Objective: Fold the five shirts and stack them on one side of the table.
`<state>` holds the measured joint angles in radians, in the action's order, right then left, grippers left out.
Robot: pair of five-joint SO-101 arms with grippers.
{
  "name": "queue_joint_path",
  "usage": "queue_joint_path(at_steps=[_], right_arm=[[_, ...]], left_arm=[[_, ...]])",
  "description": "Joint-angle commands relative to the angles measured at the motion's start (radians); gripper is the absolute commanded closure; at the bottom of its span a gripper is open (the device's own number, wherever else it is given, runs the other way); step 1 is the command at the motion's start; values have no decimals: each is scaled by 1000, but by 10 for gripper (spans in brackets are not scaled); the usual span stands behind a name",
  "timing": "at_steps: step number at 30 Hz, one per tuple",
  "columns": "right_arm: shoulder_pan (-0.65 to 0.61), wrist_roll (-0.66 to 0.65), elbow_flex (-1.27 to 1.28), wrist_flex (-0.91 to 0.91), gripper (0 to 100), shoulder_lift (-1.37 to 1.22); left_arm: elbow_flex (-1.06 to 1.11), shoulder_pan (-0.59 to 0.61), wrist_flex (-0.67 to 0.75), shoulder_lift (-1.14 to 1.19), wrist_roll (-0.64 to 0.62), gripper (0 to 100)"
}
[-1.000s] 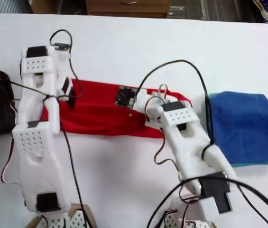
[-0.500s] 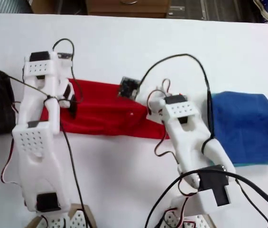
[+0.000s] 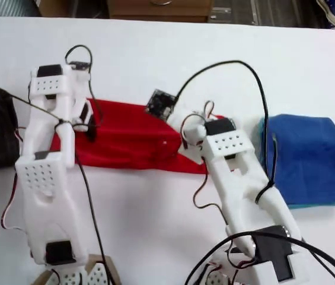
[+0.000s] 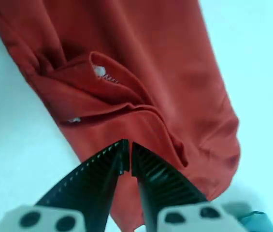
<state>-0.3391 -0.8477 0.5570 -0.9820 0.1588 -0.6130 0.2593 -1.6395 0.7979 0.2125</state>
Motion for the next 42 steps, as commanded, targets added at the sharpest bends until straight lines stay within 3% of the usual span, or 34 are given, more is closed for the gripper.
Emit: queue_joint_path(at_steps=[1,6,15,22,28,42], right_arm=[[-16,44,6,5,979,51],[-45,195,63,111,979,51],[-110,204,100,150,979,51],[-111,210,101,283,979,50],[-124,207,101,294,979,47],[-165,207,97,467,979,-168]], left_arm=[[-4,-9,60,-6,-6,792],[-4,-5,149,-6,-72,793],[21,-17,180,8,-83,793],[-12,-21,14,-15,-92,793],[-79,-15,-126,-77,-112,793],[-24,18,-140,-89,-72,793]])
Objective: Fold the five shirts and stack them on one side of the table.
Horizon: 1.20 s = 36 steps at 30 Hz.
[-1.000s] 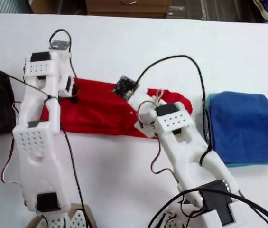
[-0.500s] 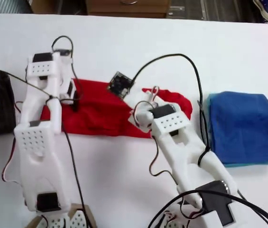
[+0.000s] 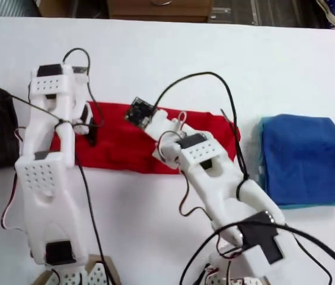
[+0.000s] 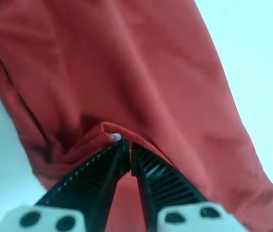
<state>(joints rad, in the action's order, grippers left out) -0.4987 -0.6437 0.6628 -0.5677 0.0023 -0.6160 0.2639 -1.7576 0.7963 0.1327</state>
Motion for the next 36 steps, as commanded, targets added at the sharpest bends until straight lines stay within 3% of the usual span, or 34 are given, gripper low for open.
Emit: queue_joint_path(at_steps=[1,5,10,19,28,36], right_arm=[[-5,2,-21,61,979,-19],[2,3,-109,12,979,-22],[-2,6,-224,-199,978,18],[-5,0,-229,-383,978,58],[-122,8,-195,-340,978,53],[-99,2,-203,-259,978,-64]], left_arm=[[-19,14,-23,-87,9,793],[-19,15,-23,-87,9,793],[-19,12,-23,-146,6,793],[-12,14,-21,-239,9,793],[5,14,-21,-239,9,793],[79,14,-14,-239,11,793]])
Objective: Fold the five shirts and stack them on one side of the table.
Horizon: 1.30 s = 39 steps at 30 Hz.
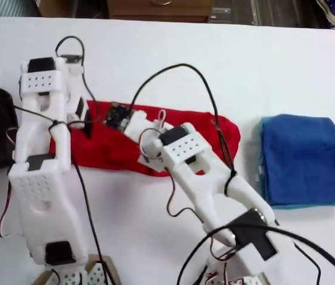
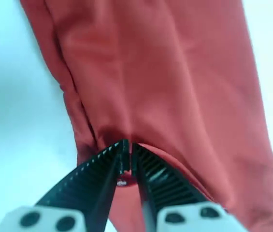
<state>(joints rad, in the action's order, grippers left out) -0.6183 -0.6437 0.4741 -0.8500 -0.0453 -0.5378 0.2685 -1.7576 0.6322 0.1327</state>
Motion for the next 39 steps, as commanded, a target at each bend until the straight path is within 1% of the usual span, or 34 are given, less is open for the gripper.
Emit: queue_joint_path(at_steps=[1,6,9,13,16,19,21,23,26,29,31,34,36,38,39], right_arm=[[30,0,-14,31,978,-21],[71,0,-14,25,978,53],[108,2,-18,13,978,189],[196,3,-66,13,978,435],[295,8,-98,16,975,602],[426,11,-110,42,974,717],[524,49,-110,120,974,751],[621,118,-110,234,974,753],[720,184,-109,357,974,753],[754,196,-106,384,974,745],[754,196,-103,378,974,720],[751,190,-77,381,974,662],[750,190,-78,400,974,630],[753,190,-80,406,974,616],[751,190,-80,409,974,613]], left_arm=[[1,9,-14,-75,11,793],[-7,9,-12,-77,8,793],[-5,15,3,-77,6,793],[-7,66,23,-80,5,793],[-7,100,23,-78,5,791],[1,120,23,-75,6,790],[-1,127,23,-75,6,790],[-5,129,23,-75,6,789],[-5,124,23,-74,12,788],[-5,127,25,-72,18,744],[2,127,34,-72,49,706],[-7,135,40,-74,63,708],[-27,153,84,-74,75,710],[-35,167,150,-71,126,710],[-31,172,178,-61,132,710]])
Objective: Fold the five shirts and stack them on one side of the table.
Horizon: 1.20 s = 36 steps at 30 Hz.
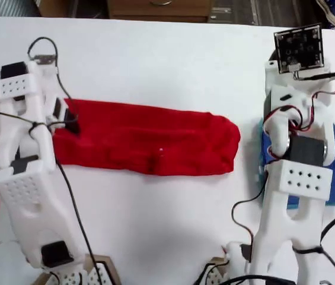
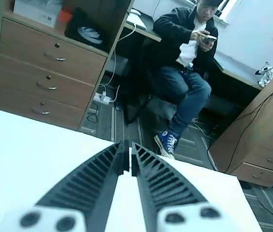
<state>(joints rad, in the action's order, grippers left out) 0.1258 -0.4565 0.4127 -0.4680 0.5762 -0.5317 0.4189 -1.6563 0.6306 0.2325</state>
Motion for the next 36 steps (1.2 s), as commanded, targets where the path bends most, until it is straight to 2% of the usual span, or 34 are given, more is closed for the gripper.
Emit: queue_joint_path(at_steps=[1,5,9,18,23,29,32,36], right_arm=[[5,3,-15,28,974,-8],[-4,3,-14,25,974,-4],[-7,3,-14,22,974,-2],[-7,3,-14,22,974,-1],[-7,3,-14,22,974,-1],[-7,3,-14,22,974,-1],[-7,3,-14,22,974,-1],[-7,3,-14,22,974,-1]], left_arm=[[-41,26,97,-41,29,710],[-50,48,167,68,18,710],[-127,48,166,176,25,710],[-401,48,20,430,126,710],[-625,61,-127,560,129,710],[-565,120,-132,543,117,711],[-524,138,-130,537,166,773],[-516,195,-130,545,169,968]])
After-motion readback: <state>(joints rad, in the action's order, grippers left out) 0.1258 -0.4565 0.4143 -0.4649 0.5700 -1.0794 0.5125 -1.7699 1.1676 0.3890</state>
